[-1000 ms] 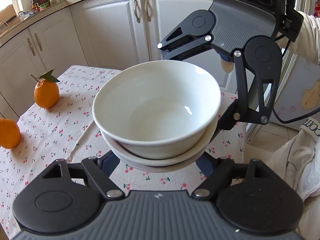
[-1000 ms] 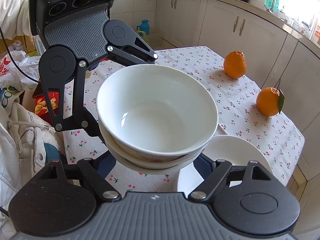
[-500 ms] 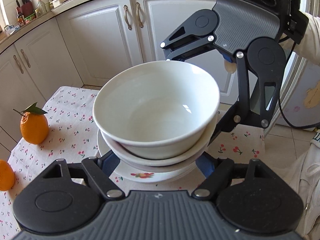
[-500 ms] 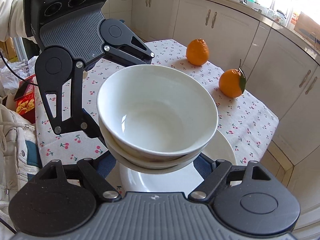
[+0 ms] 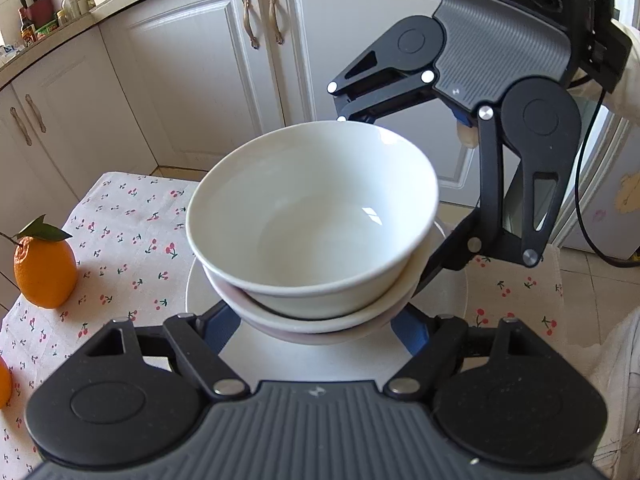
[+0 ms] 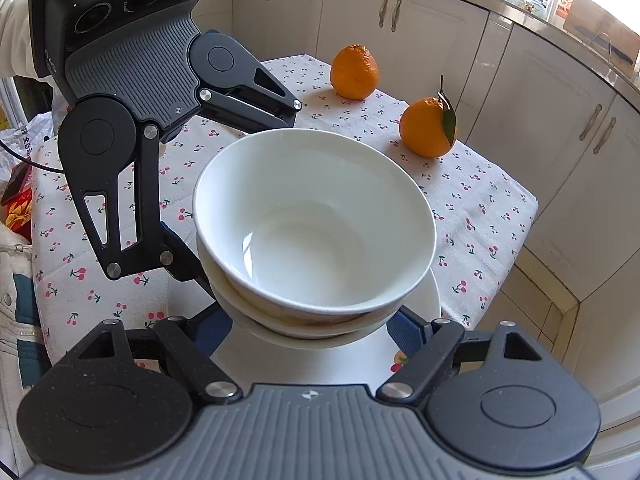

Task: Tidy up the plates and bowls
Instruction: 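Lower the bowl stack onto the plates and open the left gripper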

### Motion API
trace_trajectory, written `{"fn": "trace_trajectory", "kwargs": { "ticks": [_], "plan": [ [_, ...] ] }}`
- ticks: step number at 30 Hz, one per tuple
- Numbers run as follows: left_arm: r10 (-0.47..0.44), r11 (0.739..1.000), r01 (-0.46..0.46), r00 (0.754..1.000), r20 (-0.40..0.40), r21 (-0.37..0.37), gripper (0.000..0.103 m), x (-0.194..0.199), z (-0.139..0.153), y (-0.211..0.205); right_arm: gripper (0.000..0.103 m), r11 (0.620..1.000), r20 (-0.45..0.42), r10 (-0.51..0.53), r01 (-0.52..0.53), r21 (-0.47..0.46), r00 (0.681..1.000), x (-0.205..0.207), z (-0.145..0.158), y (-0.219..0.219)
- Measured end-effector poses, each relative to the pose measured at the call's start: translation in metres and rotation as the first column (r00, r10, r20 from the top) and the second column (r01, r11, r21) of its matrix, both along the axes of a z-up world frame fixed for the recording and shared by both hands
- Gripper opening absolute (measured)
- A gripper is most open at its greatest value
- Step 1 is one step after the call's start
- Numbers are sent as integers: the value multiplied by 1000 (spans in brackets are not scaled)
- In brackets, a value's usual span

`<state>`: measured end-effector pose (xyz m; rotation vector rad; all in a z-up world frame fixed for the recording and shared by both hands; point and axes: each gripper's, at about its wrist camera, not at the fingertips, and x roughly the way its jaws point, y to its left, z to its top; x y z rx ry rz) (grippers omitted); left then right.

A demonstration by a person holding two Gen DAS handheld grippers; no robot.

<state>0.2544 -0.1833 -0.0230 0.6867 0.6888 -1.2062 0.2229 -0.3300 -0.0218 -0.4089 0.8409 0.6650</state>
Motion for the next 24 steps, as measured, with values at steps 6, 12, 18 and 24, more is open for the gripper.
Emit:
{"fn": "trace_trajectory", "kwargs": {
  "ticks": [6, 12, 18, 24],
  "plan": [
    [6, 1000, -6, 1000, -13, -1, 81, 4, -3, 1, 87, 1000, -13, -7, 7, 14, 1000, 4, -6, -1],
    [11, 1000, -11, 1000, -14, -10, 80, 5, -2, 3, 87, 998, -32, -35, 36, 42, 999, 7, -9, -4],
    [13, 1000, -12, 999, 31, -8, 81, -4, 0, 4, 87, 997, -28, -58, 59, 50, 998, 4, -11, -4],
    [47, 998, -44, 995, 85, -43, 96, -20, 7, 18, 100, 993, 16, -110, 109, 52, 994, -11, -2, -2]
  ]
}}
